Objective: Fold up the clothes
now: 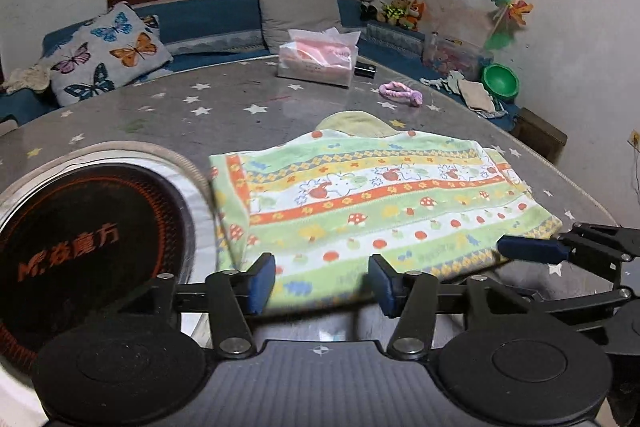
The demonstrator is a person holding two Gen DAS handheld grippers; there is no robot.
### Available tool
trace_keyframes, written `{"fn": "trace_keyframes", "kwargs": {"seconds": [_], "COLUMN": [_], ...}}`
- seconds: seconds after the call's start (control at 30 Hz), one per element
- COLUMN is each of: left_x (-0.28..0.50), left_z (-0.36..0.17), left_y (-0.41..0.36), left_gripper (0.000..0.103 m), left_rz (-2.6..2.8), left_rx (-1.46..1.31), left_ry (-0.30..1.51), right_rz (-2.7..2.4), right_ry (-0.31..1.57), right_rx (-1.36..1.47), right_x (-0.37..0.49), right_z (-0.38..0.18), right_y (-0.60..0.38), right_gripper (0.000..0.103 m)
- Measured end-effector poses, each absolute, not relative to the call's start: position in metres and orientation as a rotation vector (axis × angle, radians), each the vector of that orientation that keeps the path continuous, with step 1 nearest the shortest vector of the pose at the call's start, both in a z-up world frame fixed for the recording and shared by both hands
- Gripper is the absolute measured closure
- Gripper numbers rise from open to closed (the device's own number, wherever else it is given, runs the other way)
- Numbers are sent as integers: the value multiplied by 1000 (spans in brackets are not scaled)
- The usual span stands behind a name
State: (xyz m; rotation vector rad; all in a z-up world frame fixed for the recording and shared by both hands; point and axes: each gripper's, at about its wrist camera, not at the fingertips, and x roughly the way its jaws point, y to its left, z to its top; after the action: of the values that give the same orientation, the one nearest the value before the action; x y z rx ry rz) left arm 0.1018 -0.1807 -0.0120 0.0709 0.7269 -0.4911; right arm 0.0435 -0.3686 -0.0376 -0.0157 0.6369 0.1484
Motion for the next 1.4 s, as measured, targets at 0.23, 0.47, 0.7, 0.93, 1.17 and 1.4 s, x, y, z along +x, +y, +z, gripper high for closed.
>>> {"fn": "trace_keyframes", "kwargs": {"seconds": [0.23, 0.47, 0.7, 0.93, 1.17, 1.4], "left_x": [77, 62, 53, 44, 40, 36], "left_z": [-15, -16, -22, -25, -27, -28], "left_y": [-166, -152, -141, -132, -128, -126], "left_gripper": [6, 0, 0, 0, 0, 0], "left_rz": [-429, -402, -360, -332, -320, -317], "left_rx": [80, 70, 72, 65, 67, 68], "left_ry": [703, 693, 703, 708, 714, 720], "right_rz": [105, 58, 29, 18, 5, 0], "right_ry": [614, 611, 624, 620, 614, 611], "right_rx": [27, 57, 78, 75, 69, 73], "right_x": [27, 15, 6, 1, -3, -4], "right_z": [-42, -44, -48, -48, -45, -45], "right_y": [-364, -361, -356, -350, -346, -345], "right_gripper": [7, 0, 0, 0, 0, 0]}}
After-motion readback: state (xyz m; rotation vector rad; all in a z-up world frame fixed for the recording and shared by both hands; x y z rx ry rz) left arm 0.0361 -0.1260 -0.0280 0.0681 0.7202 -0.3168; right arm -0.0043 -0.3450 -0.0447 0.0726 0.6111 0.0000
